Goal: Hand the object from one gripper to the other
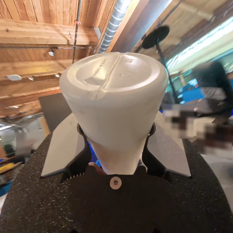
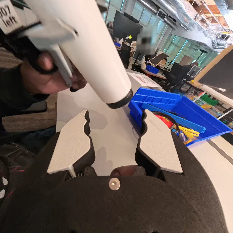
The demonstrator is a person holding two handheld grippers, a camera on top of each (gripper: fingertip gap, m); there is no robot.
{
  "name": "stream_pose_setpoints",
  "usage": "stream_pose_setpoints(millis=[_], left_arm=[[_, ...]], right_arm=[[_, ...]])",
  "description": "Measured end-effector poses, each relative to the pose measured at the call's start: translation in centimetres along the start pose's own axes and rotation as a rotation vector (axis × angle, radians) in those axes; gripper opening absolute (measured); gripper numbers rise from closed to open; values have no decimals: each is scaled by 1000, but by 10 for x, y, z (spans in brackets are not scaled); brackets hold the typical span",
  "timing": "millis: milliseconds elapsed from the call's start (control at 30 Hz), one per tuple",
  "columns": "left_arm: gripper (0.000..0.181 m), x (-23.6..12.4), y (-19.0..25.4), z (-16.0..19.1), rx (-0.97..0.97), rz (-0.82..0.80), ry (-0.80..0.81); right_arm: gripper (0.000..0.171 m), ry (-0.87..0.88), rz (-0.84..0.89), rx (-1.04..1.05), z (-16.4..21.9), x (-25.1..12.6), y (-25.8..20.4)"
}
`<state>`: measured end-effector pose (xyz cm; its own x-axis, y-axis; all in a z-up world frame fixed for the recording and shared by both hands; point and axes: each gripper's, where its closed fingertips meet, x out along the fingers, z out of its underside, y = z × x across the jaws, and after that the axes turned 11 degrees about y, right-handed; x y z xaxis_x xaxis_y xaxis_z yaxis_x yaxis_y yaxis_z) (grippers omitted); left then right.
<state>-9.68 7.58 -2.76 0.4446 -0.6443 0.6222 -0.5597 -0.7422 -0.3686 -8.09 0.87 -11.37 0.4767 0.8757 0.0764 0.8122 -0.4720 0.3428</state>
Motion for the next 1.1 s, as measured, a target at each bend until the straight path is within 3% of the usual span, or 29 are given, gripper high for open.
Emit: stream_pose_setpoints(millis=[133,400,1100], left_arm=[[103,0,2,21,266,-17,-107],[104,2,17,41,531,-18,-207],[103,4,45,62,749,91,-288]], right_arm=[[80,69,3,-38,-32,0,-10],[82,81,3,-136,-71,7,-41],[94,-134,47,-290,-44,19,-46]])
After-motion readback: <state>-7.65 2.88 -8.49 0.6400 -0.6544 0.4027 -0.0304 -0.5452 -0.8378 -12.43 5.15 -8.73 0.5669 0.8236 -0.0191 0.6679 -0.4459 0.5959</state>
